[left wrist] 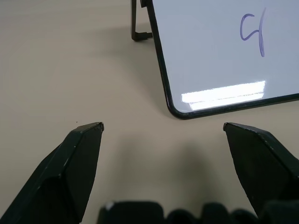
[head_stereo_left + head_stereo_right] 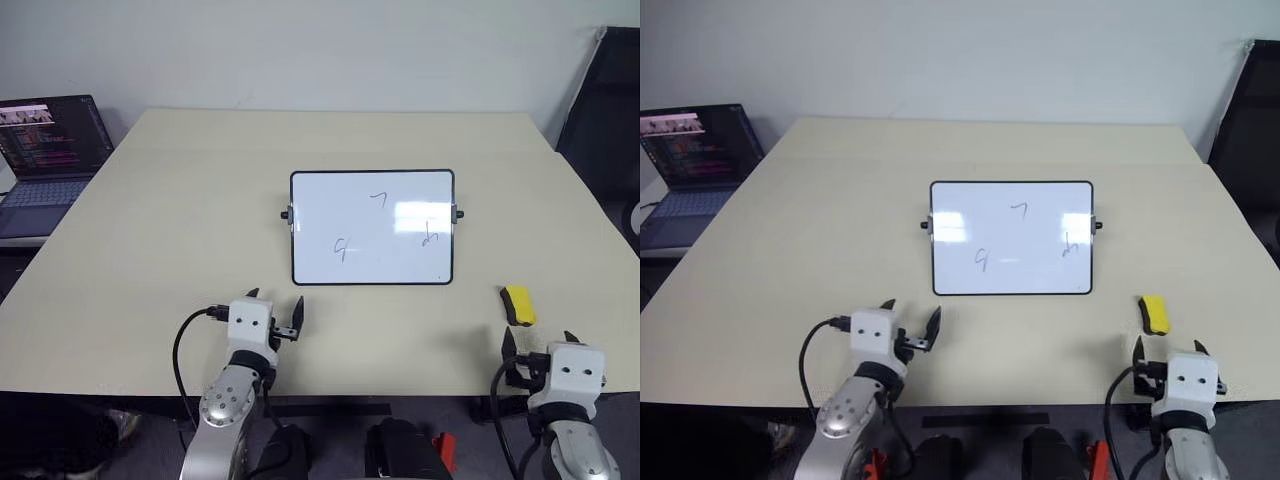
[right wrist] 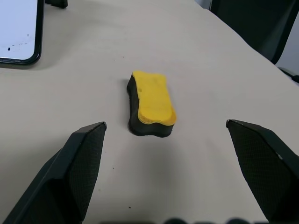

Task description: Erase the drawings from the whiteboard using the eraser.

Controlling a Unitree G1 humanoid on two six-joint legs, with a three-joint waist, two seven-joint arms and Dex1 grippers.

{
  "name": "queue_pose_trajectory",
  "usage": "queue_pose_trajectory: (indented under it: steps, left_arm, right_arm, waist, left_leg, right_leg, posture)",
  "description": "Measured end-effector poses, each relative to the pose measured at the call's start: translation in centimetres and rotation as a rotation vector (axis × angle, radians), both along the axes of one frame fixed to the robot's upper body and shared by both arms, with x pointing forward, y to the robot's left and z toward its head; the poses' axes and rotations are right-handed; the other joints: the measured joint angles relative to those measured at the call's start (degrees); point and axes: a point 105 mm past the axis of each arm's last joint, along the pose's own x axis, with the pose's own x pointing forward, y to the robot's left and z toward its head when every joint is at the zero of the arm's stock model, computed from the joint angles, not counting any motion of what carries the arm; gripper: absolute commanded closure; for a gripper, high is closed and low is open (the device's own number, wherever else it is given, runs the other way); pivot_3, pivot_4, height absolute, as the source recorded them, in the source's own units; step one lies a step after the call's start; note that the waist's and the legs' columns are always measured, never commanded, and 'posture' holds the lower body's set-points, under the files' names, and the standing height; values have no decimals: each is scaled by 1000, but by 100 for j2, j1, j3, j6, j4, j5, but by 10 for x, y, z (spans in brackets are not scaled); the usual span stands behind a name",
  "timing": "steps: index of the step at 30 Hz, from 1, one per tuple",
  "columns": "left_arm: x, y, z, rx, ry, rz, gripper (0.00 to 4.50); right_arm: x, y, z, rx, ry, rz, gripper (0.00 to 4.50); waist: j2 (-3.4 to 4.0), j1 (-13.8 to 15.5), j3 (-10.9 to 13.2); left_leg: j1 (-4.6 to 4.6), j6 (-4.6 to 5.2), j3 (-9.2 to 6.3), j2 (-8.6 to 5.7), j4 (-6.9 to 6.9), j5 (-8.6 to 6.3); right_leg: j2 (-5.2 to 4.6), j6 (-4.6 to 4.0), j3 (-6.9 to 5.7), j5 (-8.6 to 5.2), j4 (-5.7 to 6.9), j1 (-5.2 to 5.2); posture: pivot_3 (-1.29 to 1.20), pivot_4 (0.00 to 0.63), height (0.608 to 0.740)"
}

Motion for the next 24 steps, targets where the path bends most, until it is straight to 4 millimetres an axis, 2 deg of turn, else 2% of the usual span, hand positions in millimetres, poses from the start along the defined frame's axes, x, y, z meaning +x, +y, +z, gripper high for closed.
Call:
queue_pose_trajectory:
  steps: [4, 12, 15, 21, 24]
  left_arm:
    - [-3, 0, -3, -11, 9, 4, 0]
    - [-6, 4, -5, -9, -2, 15, 0]
    - [-5, 6, -8, -4, 2, 18, 0]
    - [4, 9, -2, 4, -30, 24, 0]
    - [5, 9, -1, 5, -31, 30, 0]
  right_arm:
    - [2, 0, 7, -20, -17, 14, 7]
    - [5, 3, 7, -14, -22, 26, 7]
    - [9, 5, 7, -3, -30, 26, 7]
    - [19, 6, 2, 28, -32, 7, 7]
    - [18, 6, 0, 32, -23, 7, 7]
  waist:
    - [-1, -2, 0]
    - [-1, -1, 0]
    - [-1, -1, 0]
    - [-1, -1, 0]
    - [-1, 0, 0]
  left_leg:
    - [0, 0, -1, 2, 2, 0]
    - [-3, -1, -1, 1, -2, -1]
    - [-3, -1, -1, 1, -1, -1]
    - [-2, -1, 2, -2, 1, 0]
    - [-5, -1, 1, -4, -2, -1]
  right_leg:
    - [-2, 0, 0, 0, -2, 0]
    - [-1, -1, -1, 0, -3, -3]
    - [-1, -1, -2, 0, -2, -3]
    - [2, 0, -1, 0, -3, -2]
    - [3, 0, -1, 0, -2, -1]
  posture:
    - [0, 150, 740]
    - [0, 150, 740]
    - [0, 150, 740]
    - [0, 150, 740]
    - [0, 150, 740]
